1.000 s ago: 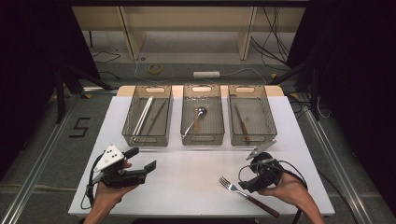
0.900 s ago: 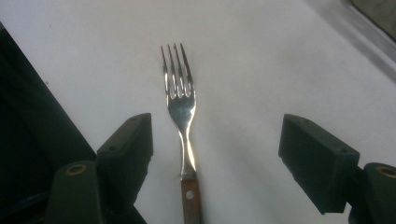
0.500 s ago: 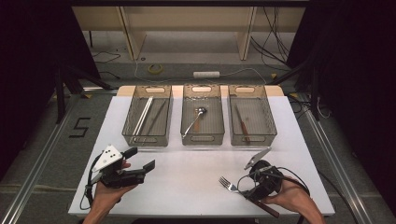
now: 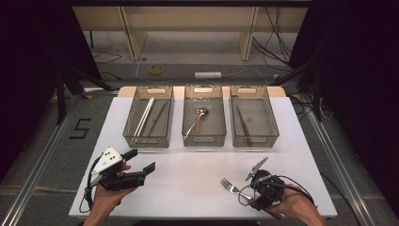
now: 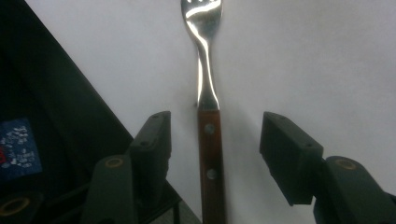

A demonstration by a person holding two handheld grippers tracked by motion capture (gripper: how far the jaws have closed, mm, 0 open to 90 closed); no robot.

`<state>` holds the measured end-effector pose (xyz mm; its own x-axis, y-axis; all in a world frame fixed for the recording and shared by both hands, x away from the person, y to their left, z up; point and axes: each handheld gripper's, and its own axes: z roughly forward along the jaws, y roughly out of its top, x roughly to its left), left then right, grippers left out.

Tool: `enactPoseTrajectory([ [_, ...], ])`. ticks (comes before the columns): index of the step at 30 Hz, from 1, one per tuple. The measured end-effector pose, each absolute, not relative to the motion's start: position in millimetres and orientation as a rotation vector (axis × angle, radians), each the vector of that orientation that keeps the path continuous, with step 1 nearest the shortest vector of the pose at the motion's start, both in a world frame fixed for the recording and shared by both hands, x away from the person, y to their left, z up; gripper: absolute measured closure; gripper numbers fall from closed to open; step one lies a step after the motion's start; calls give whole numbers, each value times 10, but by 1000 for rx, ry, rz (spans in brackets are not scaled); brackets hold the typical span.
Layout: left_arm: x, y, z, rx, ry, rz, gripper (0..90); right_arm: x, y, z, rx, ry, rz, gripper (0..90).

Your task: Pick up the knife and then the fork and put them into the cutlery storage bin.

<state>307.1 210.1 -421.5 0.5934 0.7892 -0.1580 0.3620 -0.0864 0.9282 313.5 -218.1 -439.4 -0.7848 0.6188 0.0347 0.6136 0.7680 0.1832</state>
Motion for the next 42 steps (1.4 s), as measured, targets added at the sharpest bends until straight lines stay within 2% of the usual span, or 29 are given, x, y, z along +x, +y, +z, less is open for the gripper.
enactPoseTrajectory([
  [15,3072,2083,-4214,1694,958,468,151,3056,-2208,-4498,964,2947,210,640],
  [28,3072,2077,-4215,1697,955,471,152,3042,-2215,-4534,950,2944,199,730],
  [42,3074,2074,-4216,1704,952,470,151,3025,-2187,-4529,911,2944,180,770],
])
